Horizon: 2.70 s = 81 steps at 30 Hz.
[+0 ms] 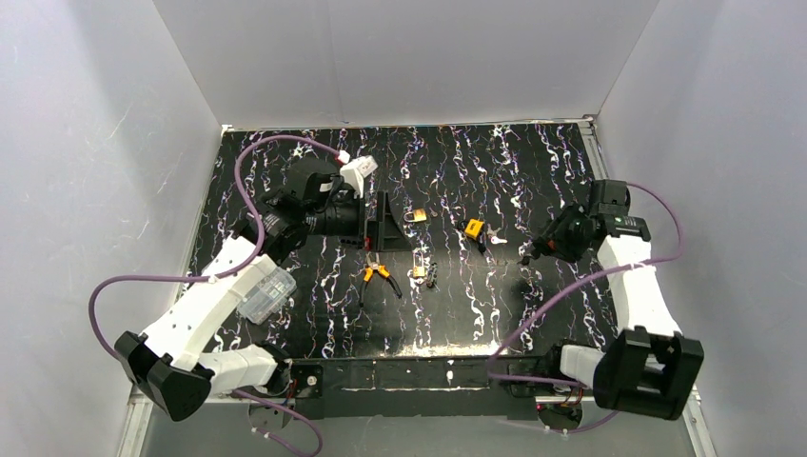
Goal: Lock with the key
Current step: Pick up the lock from the center of the board, then lock the lock.
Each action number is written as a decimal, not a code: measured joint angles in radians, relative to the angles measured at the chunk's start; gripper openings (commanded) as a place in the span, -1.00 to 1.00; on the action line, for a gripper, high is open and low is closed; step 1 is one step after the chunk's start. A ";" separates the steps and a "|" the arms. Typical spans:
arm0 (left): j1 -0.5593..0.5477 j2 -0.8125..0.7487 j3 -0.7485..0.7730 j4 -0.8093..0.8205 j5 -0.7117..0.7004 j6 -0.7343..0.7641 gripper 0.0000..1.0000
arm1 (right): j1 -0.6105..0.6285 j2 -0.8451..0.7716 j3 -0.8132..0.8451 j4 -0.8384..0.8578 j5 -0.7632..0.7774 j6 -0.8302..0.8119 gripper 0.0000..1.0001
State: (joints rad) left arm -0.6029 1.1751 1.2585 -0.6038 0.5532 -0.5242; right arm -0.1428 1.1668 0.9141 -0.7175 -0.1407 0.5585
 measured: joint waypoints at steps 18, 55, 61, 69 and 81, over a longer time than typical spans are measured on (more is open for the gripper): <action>0.005 0.065 0.178 0.056 0.183 0.201 0.32 | 0.455 -0.181 0.151 0.075 -0.742 -0.080 -0.97; -0.038 0.160 0.220 0.351 0.683 0.032 0.02 | 0.661 -0.208 0.235 0.360 -1.030 0.093 -0.97; -0.054 0.209 0.258 0.353 0.708 0.031 -0.17 | 0.661 -0.169 0.253 0.340 -1.035 0.068 -0.97; -0.054 0.222 0.325 0.296 0.719 0.074 -0.41 | 0.663 -0.124 0.293 0.307 -1.041 0.026 -0.97; -0.054 0.226 0.365 0.192 0.690 0.151 -1.00 | 0.668 -0.117 0.316 0.295 -1.052 0.012 -0.37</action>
State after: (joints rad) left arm -0.6567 1.4014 1.6235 -0.4122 1.2434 -0.3730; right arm 0.5251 1.0502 1.2303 -0.4227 -1.1931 0.5705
